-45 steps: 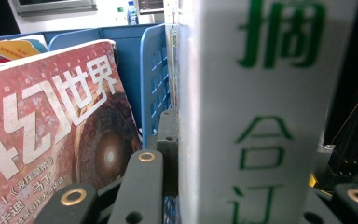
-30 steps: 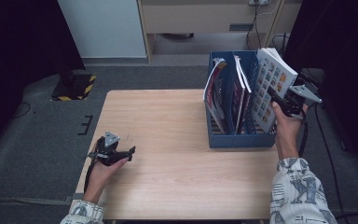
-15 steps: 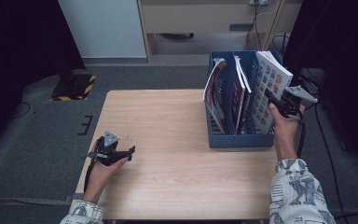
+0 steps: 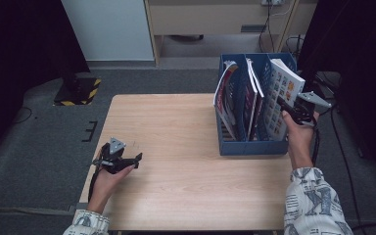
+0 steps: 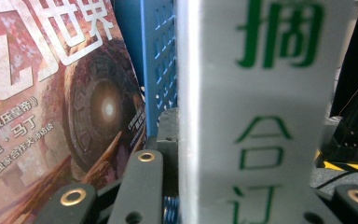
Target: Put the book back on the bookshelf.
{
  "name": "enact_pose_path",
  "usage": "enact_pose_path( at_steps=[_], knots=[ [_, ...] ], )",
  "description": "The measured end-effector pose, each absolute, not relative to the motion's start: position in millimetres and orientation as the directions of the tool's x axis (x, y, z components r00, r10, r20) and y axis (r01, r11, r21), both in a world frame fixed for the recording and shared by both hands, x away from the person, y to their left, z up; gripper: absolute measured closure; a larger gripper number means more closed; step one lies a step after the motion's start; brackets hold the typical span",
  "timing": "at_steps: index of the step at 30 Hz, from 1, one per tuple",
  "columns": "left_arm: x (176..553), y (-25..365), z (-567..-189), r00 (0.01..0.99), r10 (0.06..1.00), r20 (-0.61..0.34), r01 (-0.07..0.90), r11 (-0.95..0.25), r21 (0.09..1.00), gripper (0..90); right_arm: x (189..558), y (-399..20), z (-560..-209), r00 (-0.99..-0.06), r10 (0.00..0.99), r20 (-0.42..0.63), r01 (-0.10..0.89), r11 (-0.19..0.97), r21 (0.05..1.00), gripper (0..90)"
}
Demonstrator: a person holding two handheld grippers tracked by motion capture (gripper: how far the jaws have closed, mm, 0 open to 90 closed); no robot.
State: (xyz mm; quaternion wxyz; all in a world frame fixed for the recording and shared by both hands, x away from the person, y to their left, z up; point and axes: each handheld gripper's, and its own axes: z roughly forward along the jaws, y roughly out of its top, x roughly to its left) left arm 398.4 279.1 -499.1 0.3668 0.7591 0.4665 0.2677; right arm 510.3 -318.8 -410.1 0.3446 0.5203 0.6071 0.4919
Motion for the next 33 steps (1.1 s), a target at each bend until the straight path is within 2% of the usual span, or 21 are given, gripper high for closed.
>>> enact_pose_path(
  at_steps=[33],
  knots=[
    [397.5, 277.2, -496.8, 0.423, 0.904, 0.066, 0.504, -0.295, 0.811, 8.6, 501.6, -320.4, -404.2, -0.295, 0.951, 0.091, 0.33, 0.012, 0.944, 72.4]
  ],
)
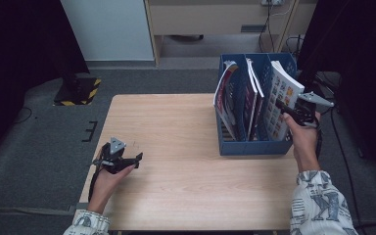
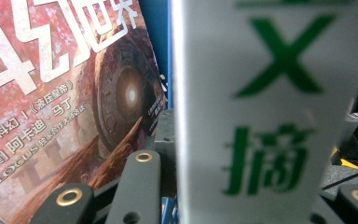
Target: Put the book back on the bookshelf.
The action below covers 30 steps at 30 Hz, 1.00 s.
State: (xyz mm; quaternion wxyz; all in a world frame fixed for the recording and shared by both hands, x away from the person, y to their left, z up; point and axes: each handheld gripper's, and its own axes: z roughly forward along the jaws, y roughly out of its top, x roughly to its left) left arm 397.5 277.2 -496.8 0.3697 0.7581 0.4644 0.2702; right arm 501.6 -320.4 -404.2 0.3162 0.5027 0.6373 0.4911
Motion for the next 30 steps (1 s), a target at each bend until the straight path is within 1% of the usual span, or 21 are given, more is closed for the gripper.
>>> enact_pose_path(
  at_steps=[16, 30],
  knots=[
    [397.6, 276.9, -496.6, 0.423, 0.904, 0.066, 0.503, -0.295, 0.812, 8.6, 500.4, -319.3, -401.2, -0.303, 0.949, 0.081, 0.332, 0.026, 0.943, 71.9],
    [397.5, 275.7, -496.2, 0.427, 0.901, 0.069, 0.503, -0.3, 0.811, 8.6, 498.2, -318.7, -395.2, -0.31, 0.947, 0.08, 0.304, 0.019, 0.952, 72.3]
  ],
)
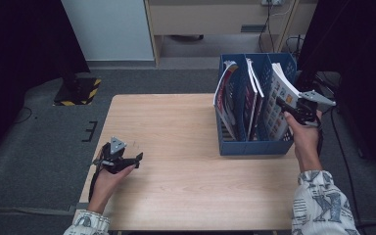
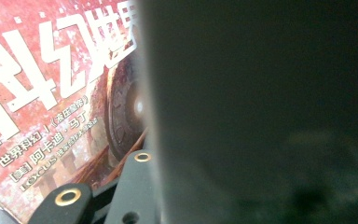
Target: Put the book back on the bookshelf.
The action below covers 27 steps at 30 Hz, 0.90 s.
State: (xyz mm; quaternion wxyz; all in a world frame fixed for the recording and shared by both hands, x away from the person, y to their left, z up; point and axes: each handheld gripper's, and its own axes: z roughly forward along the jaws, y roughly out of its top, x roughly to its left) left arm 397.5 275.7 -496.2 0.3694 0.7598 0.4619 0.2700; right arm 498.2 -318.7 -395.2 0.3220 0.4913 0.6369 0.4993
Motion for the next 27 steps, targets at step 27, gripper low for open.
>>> enact_pose_path(
  at_steps=[27],
  knots=[
    [399, 276, -497, 0.429, 0.901, 0.07, 0.505, -0.303, 0.808, 8.6, 503, -309, -397, -0.255, 0.965, 0.057, 0.239, 0.006, 0.971, 73.8]
  ],
)
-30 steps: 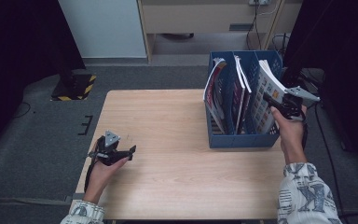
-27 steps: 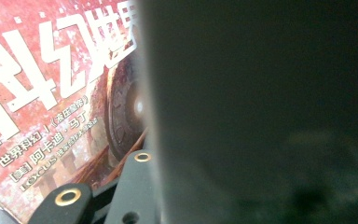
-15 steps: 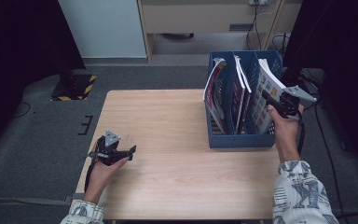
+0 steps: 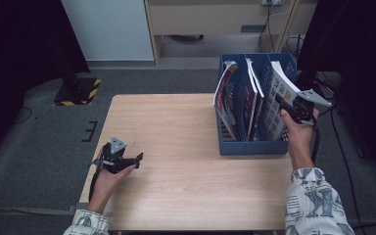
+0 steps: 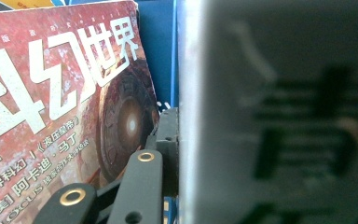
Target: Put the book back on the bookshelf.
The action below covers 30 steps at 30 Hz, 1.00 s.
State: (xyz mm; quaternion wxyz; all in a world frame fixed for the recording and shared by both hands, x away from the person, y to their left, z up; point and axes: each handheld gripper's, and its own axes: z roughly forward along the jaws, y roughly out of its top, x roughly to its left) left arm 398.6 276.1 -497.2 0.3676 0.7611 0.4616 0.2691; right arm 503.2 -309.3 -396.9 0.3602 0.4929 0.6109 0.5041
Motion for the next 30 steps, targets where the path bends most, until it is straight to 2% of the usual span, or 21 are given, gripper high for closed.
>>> enact_pose_path(
  at_steps=[7, 23, 30],
  knots=[
    [399, 276, -498, 0.43, 0.9, 0.069, 0.507, -0.304, 0.806, 8.6, 504, -309, -393, -0.245, 0.968, 0.05, 0.202, 0.001, 0.979, 73.9],
    [400, 276, -498, 0.429, 0.901, 0.062, 0.506, -0.297, 0.81, 8.6, 527, -305, -399, -0.199, 0.979, 0.04, 0.216, 0.004, 0.976, 73.9],
    [400, 276, -497, 0.431, 0.9, 0.065, 0.505, -0.3, 0.809, 8.6, 527, -300, -401, -0.203, 0.979, 0.0, 0.21, 0.044, 0.977, 73.8]
  ],
)
